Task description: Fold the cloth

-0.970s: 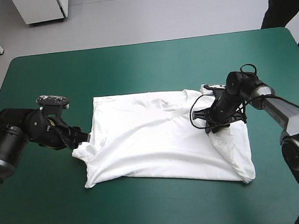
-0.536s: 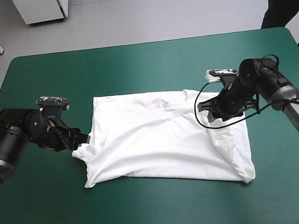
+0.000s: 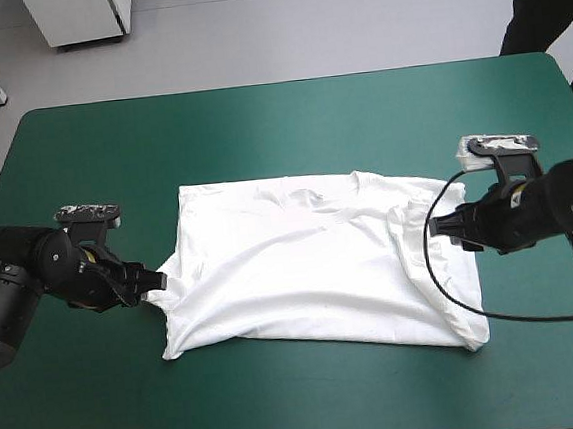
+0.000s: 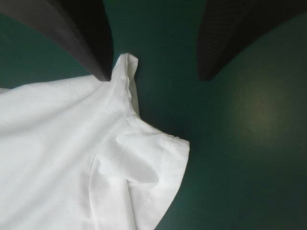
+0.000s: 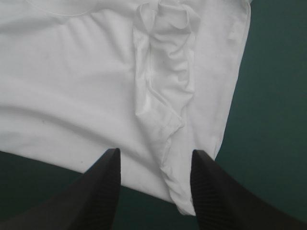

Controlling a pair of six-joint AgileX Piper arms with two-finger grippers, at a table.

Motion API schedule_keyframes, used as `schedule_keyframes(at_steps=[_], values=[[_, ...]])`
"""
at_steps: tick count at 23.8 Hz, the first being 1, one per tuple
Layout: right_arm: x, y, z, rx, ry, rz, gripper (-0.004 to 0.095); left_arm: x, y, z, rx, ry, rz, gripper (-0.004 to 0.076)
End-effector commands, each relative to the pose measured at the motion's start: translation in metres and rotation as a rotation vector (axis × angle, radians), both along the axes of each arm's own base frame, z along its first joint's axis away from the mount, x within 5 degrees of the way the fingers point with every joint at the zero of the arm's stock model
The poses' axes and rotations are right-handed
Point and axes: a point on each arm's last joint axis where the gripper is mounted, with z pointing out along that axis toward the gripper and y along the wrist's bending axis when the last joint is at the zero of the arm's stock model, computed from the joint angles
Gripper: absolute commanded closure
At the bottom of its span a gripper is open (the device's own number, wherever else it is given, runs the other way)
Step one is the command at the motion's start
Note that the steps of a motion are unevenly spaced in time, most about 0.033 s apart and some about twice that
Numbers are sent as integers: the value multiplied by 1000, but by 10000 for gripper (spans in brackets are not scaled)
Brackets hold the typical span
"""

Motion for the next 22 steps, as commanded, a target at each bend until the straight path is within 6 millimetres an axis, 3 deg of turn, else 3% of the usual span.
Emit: schedule_keyframes(at_steps=[1,3,6,9,16,22], values=[[-25,-5,10,43,-51,-27,462,-11,-4,14,-76,-37,-9,388],[-39,-6,2,70,-33,-45,462,-14,-10,0,-127,-6,-15,388],[-46,-7,-4,83,-19,-58,463,-18,-14,-36,-104,49,-33,387],[-47,-7,-5,80,-19,-60,463,-17,-19,-56,-122,36,-37,386],[-47,-9,-5,67,-22,-63,463,1,-24,-85,-92,124,-44,386],[-46,-9,-5,65,-23,-63,463,7,-42,-103,-27,165,-94,386]])
